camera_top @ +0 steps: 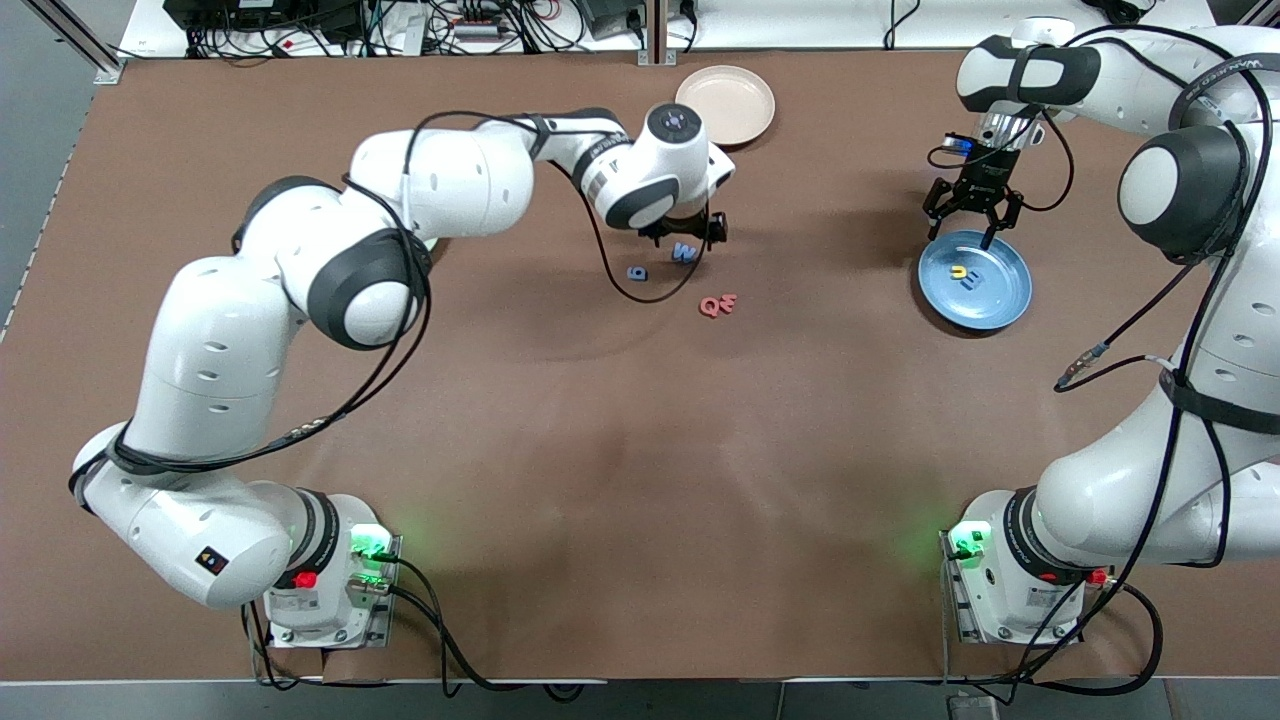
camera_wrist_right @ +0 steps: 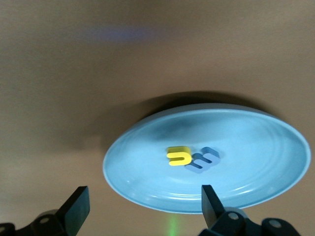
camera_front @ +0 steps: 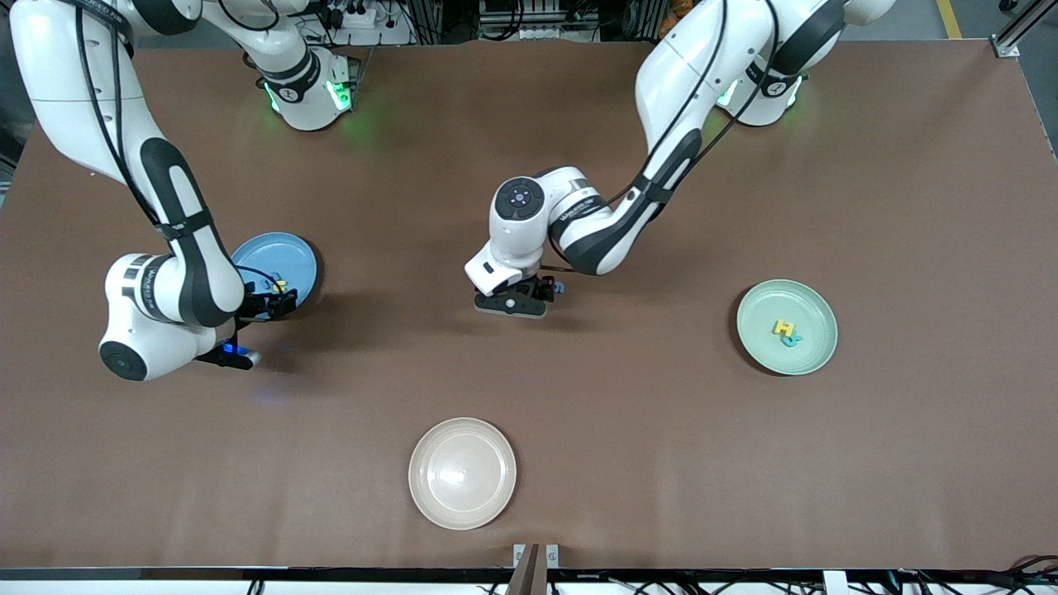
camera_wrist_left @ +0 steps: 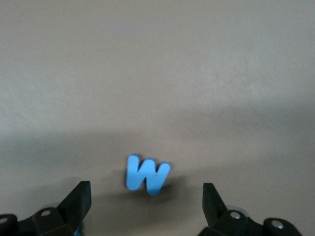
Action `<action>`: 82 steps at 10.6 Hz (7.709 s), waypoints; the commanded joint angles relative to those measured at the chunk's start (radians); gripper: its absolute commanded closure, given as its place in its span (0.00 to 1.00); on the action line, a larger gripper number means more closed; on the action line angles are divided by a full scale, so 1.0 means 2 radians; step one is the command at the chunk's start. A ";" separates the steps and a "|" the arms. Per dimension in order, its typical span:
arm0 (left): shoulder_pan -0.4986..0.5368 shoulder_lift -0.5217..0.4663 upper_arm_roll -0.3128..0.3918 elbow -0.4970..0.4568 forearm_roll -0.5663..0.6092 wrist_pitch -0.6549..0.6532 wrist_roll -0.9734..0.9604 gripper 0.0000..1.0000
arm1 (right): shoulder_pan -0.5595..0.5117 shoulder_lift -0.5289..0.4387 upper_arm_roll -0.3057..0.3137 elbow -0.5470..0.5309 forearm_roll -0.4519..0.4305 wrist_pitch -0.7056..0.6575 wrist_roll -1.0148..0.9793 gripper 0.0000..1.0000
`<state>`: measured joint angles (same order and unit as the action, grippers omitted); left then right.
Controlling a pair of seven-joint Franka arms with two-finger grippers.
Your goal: Sort upper and lower case letters into plates
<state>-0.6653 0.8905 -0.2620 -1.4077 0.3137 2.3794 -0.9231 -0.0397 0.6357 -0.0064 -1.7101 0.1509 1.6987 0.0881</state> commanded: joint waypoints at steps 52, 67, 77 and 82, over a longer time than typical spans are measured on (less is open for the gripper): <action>0.544 -0.122 -0.161 -0.137 0.039 -0.213 0.178 1.00 | 0.224 -0.026 0.019 0.035 0.059 0.056 0.263 0.00; 0.554 -0.140 -0.161 -0.103 0.037 -0.226 0.193 0.00 | 0.355 0.017 0.019 0.058 0.057 0.260 0.392 0.00; 0.554 -0.145 -0.161 -0.093 0.016 -0.226 0.195 0.00 | 0.435 0.119 0.012 0.159 -0.006 0.320 0.493 0.07; 0.554 -0.145 -0.161 -0.094 0.016 -0.226 0.195 0.00 | 0.438 0.129 0.012 0.166 -0.019 0.319 0.491 0.45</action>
<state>0.4366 0.6232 -0.5820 -1.5860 0.3684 1.9443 -0.5508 0.8233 0.8692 0.0286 -1.4190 0.1317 2.3445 1.0490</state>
